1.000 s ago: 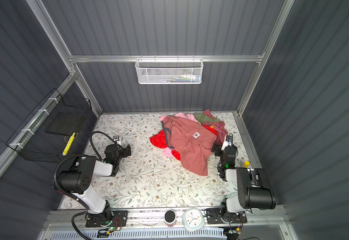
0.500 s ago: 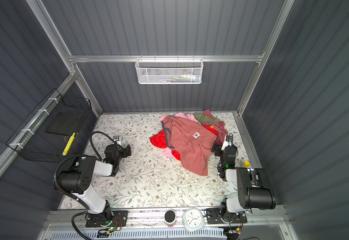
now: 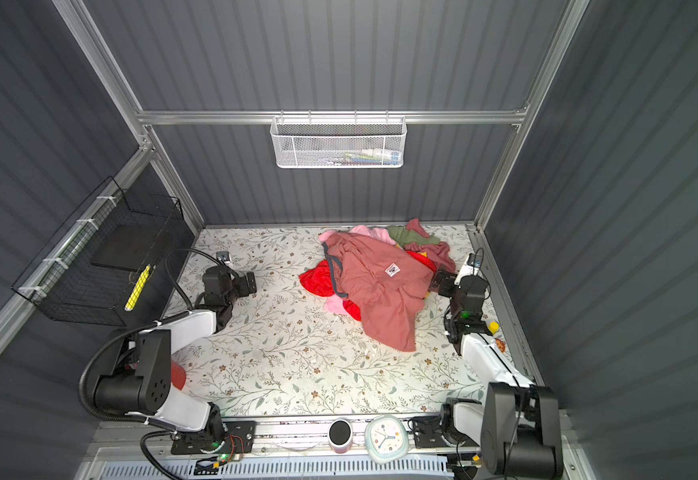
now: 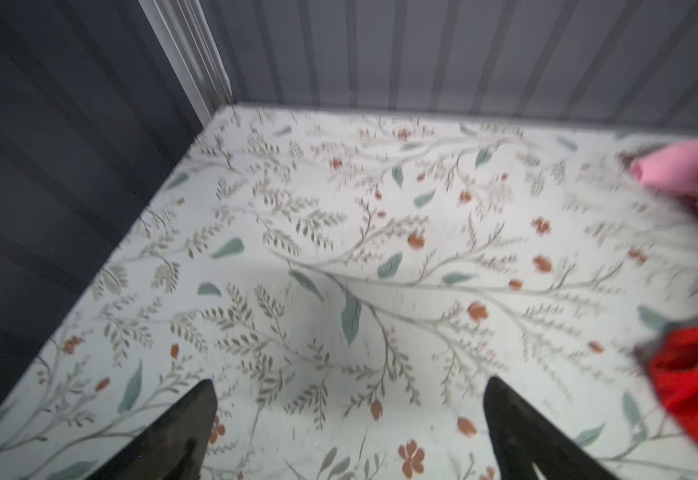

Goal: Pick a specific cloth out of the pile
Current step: 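Reach the right gripper over the pile toward the red shirt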

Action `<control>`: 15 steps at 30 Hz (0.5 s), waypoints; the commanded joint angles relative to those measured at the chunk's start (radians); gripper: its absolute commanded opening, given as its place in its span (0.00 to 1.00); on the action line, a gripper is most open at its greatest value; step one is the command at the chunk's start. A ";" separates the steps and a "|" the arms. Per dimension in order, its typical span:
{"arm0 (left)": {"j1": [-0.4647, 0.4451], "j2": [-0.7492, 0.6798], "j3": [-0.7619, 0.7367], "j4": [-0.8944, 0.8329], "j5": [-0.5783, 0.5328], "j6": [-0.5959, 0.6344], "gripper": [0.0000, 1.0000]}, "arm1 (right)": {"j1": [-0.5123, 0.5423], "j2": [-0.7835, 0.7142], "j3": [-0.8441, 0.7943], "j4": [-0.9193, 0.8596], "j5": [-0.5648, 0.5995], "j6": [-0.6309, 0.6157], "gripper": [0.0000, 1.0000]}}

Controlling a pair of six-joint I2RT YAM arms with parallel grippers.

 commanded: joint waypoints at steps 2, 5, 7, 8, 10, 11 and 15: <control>0.005 -0.075 0.007 -0.216 0.020 -0.106 1.00 | 0.011 -0.095 0.097 -0.283 -0.105 0.102 0.94; 0.005 -0.095 -0.007 -0.225 0.032 -0.154 1.00 | 0.082 -0.123 0.165 -0.347 -0.114 0.089 0.91; 0.003 -0.097 -0.018 -0.226 0.052 -0.173 1.00 | 0.163 -0.116 0.231 -0.412 -0.076 0.058 0.89; 0.003 -0.091 -0.017 -0.231 0.063 -0.179 1.00 | 0.215 -0.105 0.267 -0.446 -0.047 0.032 0.88; 0.002 -0.074 -0.014 -0.243 0.082 -0.185 1.00 | 0.316 -0.069 0.334 -0.507 0.006 -0.015 0.87; 0.000 -0.065 -0.014 -0.243 0.089 -0.189 1.00 | 0.360 -0.043 0.371 -0.540 0.032 -0.036 0.86; -0.004 -0.068 -0.029 -0.234 0.096 -0.228 1.00 | 0.538 0.091 0.495 -0.648 0.150 -0.128 0.83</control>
